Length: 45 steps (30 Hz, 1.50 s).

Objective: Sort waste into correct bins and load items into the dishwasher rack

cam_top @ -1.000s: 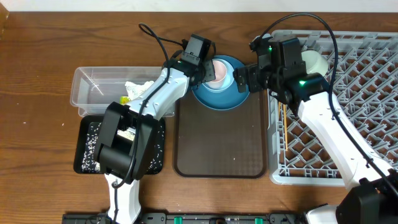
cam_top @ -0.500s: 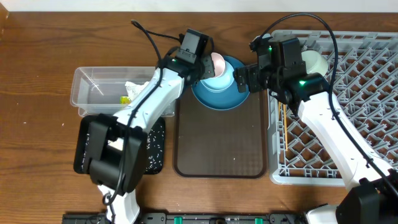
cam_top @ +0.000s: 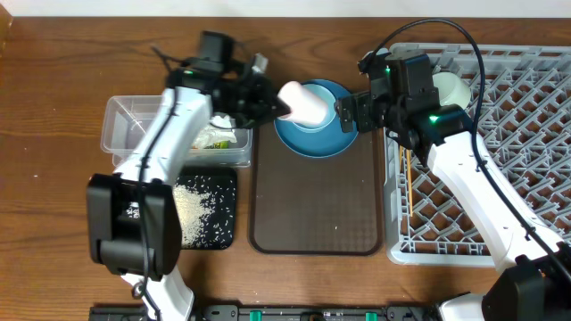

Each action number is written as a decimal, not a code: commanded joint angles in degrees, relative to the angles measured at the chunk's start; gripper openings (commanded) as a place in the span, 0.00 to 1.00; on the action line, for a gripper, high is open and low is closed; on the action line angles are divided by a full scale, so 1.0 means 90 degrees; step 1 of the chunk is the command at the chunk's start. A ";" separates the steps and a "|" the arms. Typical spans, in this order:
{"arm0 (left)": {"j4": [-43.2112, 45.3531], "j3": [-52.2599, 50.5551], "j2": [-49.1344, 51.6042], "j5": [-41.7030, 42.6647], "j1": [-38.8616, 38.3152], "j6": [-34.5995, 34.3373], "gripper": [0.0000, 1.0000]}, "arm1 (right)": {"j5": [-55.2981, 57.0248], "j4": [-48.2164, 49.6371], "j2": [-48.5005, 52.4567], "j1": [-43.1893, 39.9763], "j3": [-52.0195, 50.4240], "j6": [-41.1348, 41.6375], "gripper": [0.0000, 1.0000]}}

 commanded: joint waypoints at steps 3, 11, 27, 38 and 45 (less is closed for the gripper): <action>-0.1253 0.0131 -0.0185 0.1039 0.0338 0.1311 0.06 | -0.0899 -0.0408 -0.0070 0.0051 0.0070 0.0617 0.99; -0.2771 0.0131 -0.0270 0.1042 0.0376 0.3060 0.06 | -0.5588 -0.1061 -0.0933 -0.0670 0.0078 -0.1523 0.99; -0.3019 0.0131 -0.0279 0.3101 -0.0291 0.3555 0.06 | -0.5928 -0.3407 -0.1676 -0.1219 -0.0168 -0.3179 0.98; -0.2914 0.0131 -0.0279 0.3995 -0.1061 0.3560 0.06 | -0.5889 -0.2975 -0.1673 -0.0731 -0.0270 -0.3483 0.84; -0.2890 0.0131 -0.0279 0.4087 -0.1061 0.3606 0.06 | -0.5797 -0.2912 -0.1671 -0.0512 -0.0270 -0.3485 0.72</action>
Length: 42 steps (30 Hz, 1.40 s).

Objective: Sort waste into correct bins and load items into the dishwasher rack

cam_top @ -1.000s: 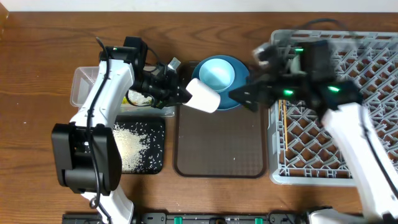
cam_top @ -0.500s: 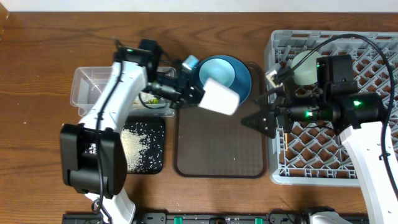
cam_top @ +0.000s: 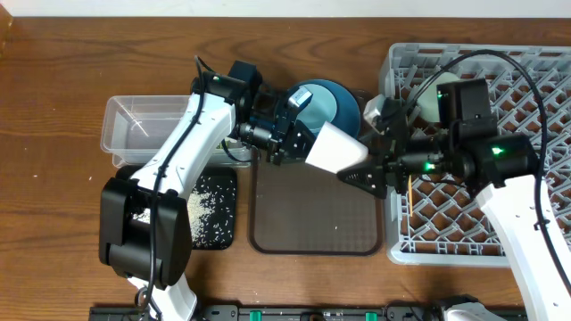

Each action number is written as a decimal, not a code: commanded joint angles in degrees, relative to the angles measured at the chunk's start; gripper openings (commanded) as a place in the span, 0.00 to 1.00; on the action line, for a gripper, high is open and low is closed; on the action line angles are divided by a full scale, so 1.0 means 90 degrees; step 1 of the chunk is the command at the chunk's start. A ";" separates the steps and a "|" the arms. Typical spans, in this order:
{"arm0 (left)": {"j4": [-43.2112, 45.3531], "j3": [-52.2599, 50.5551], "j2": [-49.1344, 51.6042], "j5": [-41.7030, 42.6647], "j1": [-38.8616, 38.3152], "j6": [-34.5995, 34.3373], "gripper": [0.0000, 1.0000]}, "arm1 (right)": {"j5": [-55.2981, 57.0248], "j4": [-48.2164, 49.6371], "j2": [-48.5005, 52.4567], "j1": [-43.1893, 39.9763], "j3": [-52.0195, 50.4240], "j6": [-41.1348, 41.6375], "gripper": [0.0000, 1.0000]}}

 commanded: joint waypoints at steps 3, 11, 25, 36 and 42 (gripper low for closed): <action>0.0039 0.0124 -0.0170 0.0347 -0.0024 0.0134 0.06 | -0.0321 0.0010 0.0029 0.0304 -0.0041 -0.0095 0.64; 0.0058 0.0124 -0.0170 0.0163 -0.0024 0.0233 0.17 | -0.0143 0.0109 0.0029 0.0330 -0.0041 -0.0092 0.47; -0.0182 0.0124 -0.0170 -0.0763 -0.0024 0.0231 0.22 | 0.0078 0.0811 0.0029 0.0202 -0.0041 0.0413 0.43; 0.0561 0.0124 -0.0170 -0.0784 0.0576 0.0223 0.45 | 0.0075 0.0464 -0.0083 0.0063 -0.0039 0.0413 0.39; 0.0610 0.0124 -0.0170 -0.1498 0.1129 0.0223 0.66 | 0.0503 -0.0284 -0.0561 -0.0250 -0.0039 0.0449 0.37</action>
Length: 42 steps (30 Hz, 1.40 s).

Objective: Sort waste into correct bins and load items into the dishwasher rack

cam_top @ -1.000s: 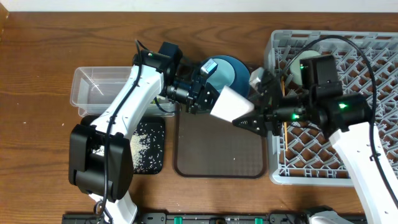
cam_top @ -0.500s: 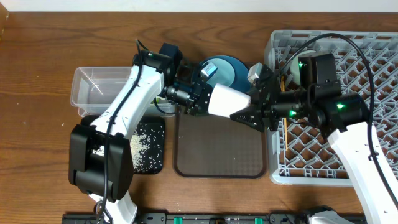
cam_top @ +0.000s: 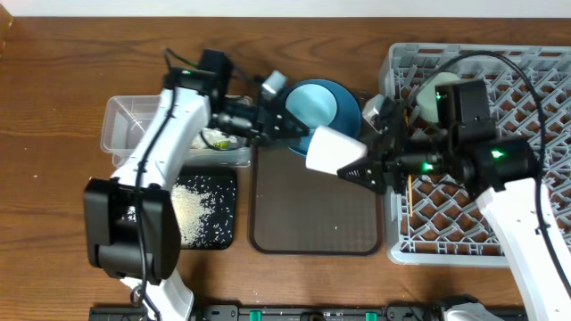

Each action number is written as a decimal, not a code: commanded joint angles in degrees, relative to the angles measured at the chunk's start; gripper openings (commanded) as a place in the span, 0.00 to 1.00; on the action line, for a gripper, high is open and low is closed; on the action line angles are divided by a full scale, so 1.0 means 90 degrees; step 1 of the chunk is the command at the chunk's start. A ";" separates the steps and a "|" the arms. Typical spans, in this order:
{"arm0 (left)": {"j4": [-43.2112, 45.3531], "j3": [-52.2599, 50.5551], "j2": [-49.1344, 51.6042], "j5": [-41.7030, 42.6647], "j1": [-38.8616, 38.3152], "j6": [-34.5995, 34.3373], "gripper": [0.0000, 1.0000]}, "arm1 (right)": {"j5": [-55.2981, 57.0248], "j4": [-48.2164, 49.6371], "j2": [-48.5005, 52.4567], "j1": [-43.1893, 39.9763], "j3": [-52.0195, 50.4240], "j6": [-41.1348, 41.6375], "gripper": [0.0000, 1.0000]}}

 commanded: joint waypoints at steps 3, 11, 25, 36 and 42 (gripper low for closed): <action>-0.0019 0.0119 -0.0155 -0.1168 0.0272 0.0058 0.73 | 0.1086 -0.0641 -0.0685 -0.0381 0.0000 0.0474 0.38; -0.0019 0.0119 -0.0155 -0.2759 0.0270 0.0058 0.87 | 0.3837 -0.1785 -0.1190 -0.0491 0.0000 0.2397 0.37; -0.0017 0.0119 -0.0155 -0.4653 0.0270 0.0061 0.88 | 0.5705 -0.2336 -0.1183 -0.0491 -0.0002 0.3466 0.36; -0.0017 0.0119 -0.0155 -0.4653 0.0270 0.0058 0.88 | 0.6059 -0.1649 -0.1112 -0.0491 -0.0002 0.3844 0.37; -0.0017 0.0119 -0.0155 -0.4653 0.0270 0.0061 0.89 | 0.6064 -0.1345 -0.1047 -0.0491 -0.0002 0.3842 0.37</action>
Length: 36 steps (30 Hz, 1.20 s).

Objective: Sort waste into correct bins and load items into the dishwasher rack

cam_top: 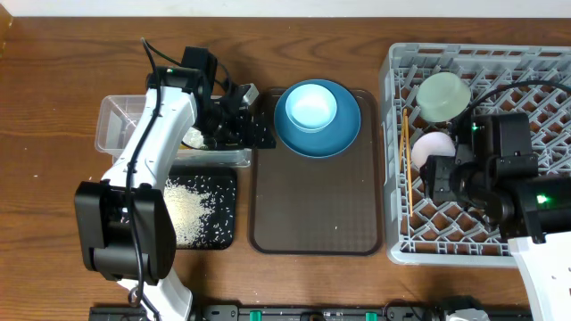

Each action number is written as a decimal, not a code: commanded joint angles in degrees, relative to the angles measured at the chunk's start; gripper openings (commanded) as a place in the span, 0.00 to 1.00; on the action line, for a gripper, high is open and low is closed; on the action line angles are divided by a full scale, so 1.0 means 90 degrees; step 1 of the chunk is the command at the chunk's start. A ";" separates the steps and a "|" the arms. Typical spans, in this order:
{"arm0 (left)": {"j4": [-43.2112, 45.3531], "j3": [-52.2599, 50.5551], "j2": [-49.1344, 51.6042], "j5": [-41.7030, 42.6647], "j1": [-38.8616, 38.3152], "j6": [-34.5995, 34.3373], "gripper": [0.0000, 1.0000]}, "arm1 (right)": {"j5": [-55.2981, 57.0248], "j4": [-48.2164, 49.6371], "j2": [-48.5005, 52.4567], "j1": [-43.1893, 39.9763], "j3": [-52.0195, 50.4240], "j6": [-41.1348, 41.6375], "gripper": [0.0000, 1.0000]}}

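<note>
My right gripper [432, 166] is over the left part of the grey dishwasher rack [535, 80], shut on a white cup [424, 145] that is down among the rack's grid. A pale green cup [444, 94] sits in the rack's far left corner, with chopsticks [406, 134] lying along its left wall. On the brown tray [312, 205] rests a blue plate [350, 134] carrying a light blue bowl [312, 105]. My left gripper [252, 120] hangs open and holds nothing, between the plate and the clear bin [125, 125].
A black bin [201, 209] with white rice-like scraps lies in front of the clear bin, which holds some waste at its right end. The rack fills the table's right side, its near edge close to the table front.
My right gripper has carried the white cup from above the tray to the left part of the rack. The left gripper has drawn back from the tray toward the clear bin.
The left gripper first held the white cup over the blue plate. Then both grippers met at the cup above the tray. After that the right gripper held it alone while the left stood open. Now the cup is at the rack.
</note>
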 commanded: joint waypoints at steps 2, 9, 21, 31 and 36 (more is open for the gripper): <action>-0.0022 0.0117 -0.0097 -0.0240 0.0017 0.0083 0.89 | 0.0090 0.0117 0.0080 -0.0073 0.0000 0.0134 0.37; -0.0022 0.0117 -0.0097 -0.0240 0.0017 0.0083 0.89 | 0.1107 0.0306 0.0187 -0.0092 0.0000 0.0313 0.37; -0.0022 0.0117 -0.0095 -0.0240 0.0017 0.0083 0.89 | 0.1292 0.0804 0.0338 -0.0583 0.0000 0.0542 0.37; -0.0022 0.0117 -0.0097 -0.0240 0.0017 0.0083 0.89 | 0.0019 0.0712 0.0661 -0.0573 0.0000 0.0539 0.36; -0.0022 0.0117 -0.0095 -0.0240 0.0017 0.0083 0.89 | 0.0075 0.0464 0.0804 -0.0573 0.0000 0.0544 0.36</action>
